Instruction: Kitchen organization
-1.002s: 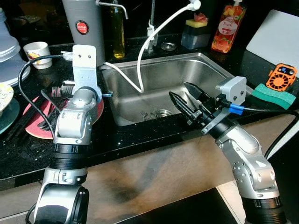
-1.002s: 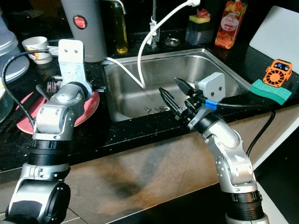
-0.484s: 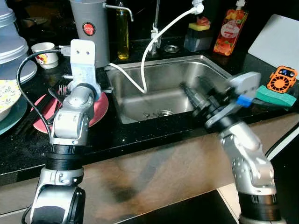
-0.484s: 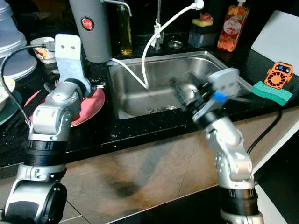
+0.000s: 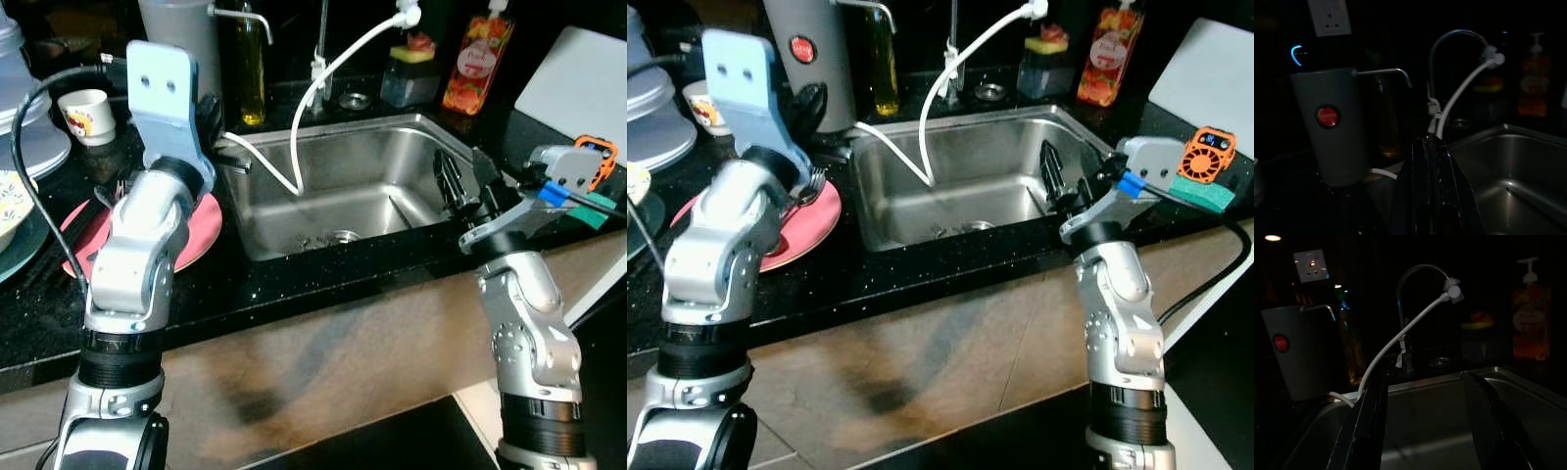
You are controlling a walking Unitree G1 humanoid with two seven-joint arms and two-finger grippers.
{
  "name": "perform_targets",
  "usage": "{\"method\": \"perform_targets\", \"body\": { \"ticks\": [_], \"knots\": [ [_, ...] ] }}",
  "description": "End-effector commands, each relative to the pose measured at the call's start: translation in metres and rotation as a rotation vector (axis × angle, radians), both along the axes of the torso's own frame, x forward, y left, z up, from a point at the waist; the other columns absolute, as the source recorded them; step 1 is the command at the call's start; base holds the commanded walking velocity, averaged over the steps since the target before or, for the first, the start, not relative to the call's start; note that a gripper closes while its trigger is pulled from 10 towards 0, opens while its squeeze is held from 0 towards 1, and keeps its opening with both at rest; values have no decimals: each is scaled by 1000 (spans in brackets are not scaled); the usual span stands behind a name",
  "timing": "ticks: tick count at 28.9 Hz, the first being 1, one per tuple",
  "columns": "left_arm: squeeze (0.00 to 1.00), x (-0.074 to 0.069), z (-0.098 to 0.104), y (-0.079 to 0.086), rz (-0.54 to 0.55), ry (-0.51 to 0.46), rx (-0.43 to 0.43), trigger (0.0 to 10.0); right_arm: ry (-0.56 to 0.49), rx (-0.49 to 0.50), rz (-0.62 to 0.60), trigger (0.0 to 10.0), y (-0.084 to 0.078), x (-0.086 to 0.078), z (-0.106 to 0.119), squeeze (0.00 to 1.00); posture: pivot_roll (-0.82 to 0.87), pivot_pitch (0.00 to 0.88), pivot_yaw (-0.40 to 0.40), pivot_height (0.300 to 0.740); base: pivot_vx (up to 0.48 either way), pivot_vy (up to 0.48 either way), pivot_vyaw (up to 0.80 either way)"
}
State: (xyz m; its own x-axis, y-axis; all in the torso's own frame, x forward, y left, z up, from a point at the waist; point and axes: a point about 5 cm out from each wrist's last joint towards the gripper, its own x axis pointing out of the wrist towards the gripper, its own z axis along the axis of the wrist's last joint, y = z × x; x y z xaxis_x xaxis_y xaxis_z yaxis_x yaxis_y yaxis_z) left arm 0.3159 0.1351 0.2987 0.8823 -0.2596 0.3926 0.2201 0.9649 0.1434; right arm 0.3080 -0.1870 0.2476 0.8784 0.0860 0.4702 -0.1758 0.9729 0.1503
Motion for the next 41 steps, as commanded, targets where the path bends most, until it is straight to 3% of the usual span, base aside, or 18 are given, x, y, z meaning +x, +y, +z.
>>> {"method": "perform_targets", "body": {
  "ticks": [1, 6, 14, 29, 41],
  "knots": [
    [0, -3, -7, -8, -26, 12, 16, 10000, -9, 22, -14, 10000, -3, -1, 2, 0, 73, 24, 3, 740, 0, 0, 0],
    [0, -4, -14, -13, -28, 28, -13, 10000, -6, 43, -29, 10000, -4, 2, 3, 0, 74, 23, -1, 740, 0, 0, 0],
    [0, -4, -15, -14, -29, 26, -15, 10000, -39, 19, -152, 10000, -17, 4, 9, 0, 69, 20, 0, 740, 0, 0, 0],
    [0, 0, -20, -14, -4, 44, 1, 10000, -52, 18, -182, 10000, -22, 6, 12, 0, 68, 7, 1, 740, 0, 0, 0],
    [0, 2, -21, -16, 3, 51, 4, 10000, -31, 12, -225, 10000, -27, 8, 9, 0, 67, 15, 5, 740, 0, 0, 800]
  ]
}}
